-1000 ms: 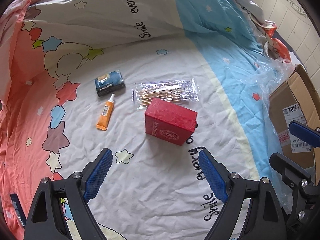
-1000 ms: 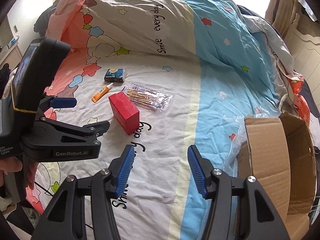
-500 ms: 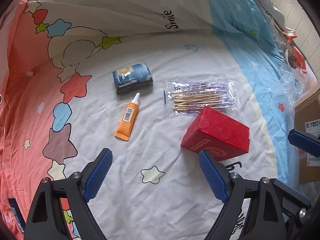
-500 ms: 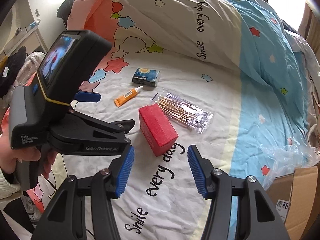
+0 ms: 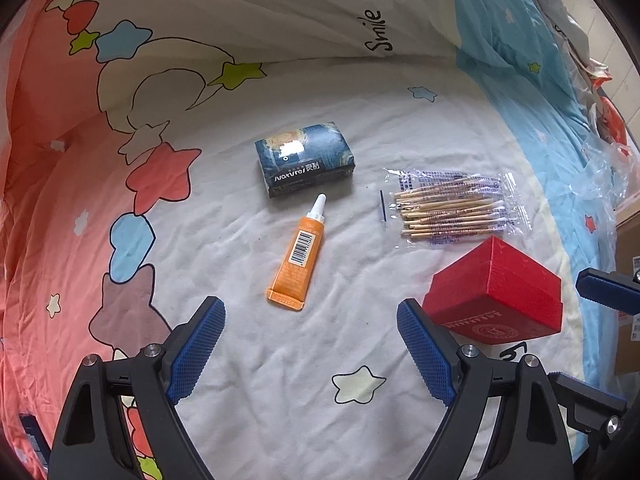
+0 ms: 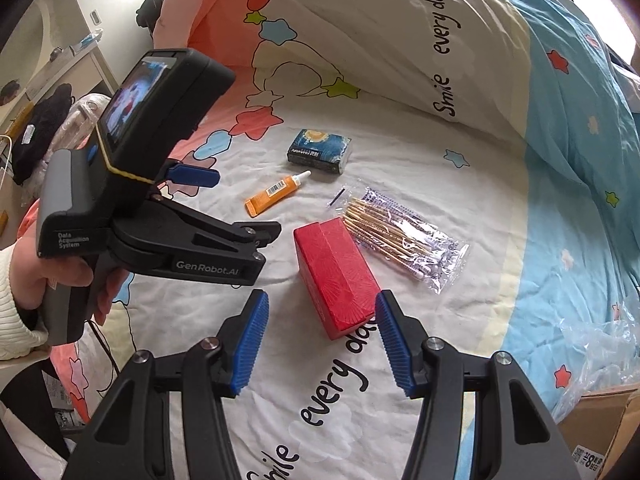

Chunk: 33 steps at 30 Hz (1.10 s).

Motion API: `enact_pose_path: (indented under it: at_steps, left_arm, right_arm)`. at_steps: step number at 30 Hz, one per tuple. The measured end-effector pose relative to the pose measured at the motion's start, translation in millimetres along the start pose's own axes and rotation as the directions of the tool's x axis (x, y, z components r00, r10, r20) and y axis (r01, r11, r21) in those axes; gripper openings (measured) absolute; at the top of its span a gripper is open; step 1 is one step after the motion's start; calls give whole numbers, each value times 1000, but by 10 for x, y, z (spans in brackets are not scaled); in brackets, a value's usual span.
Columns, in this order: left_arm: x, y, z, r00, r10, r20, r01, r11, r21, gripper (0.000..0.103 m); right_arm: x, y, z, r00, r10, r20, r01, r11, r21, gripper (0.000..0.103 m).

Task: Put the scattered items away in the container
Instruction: 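Close the left gripper on the orange tube while the right gripper grasps the red box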

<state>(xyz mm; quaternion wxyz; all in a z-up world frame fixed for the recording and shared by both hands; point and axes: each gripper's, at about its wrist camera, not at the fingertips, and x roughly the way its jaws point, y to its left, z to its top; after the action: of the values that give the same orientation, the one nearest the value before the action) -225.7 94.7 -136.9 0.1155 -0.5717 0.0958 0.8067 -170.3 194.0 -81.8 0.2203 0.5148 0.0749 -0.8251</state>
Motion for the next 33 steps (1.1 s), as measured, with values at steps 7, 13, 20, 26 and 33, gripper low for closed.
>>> enact_pose_path:
  at_steps: [7,13,20,26,33]
  left_arm:
    - [152,6,72,1000,0,-7,0,1000,22,90]
    - [229,-15,159,1000,-13,8,13,998,69,90]
    - [340,-56,199,999,-46,4,45,993,105,90]
    - [430,-60,169,998,-59,6,58,994,97,90]
    - [354,232,249,998,-66,18,63,988,139,60]
  right_arm:
    - [133,25,29,1000,-5,-10,5,999,-44,52]
    - [185,8,80,999,-31,-9,30,996,-81,52]
    - [306,-90,66,999,-24,-37,21,998,-60,52]
    - [397,-73,73,998,-28,-60,24,998,-59,52]
    - [437,-10,94,998,-24,-60,20,997,-71,45]
